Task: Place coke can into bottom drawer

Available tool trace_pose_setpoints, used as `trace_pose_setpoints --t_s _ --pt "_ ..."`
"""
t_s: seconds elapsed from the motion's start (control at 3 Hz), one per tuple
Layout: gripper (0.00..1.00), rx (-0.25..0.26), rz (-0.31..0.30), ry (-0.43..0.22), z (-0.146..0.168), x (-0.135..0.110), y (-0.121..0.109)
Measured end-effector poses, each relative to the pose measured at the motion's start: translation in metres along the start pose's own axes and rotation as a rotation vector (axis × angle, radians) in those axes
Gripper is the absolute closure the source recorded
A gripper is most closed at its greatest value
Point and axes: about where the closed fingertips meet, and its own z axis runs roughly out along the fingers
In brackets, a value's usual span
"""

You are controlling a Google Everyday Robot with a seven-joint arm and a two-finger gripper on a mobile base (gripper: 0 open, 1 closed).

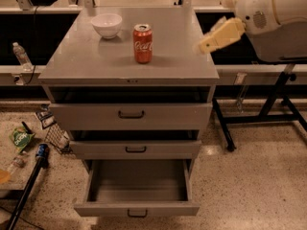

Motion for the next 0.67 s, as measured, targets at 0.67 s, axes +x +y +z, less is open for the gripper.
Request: trace_pose_setpoints --t_s 0.67 --pt "0.00 0.002 0.090 -0.079 0.038 0.015 -0.004"
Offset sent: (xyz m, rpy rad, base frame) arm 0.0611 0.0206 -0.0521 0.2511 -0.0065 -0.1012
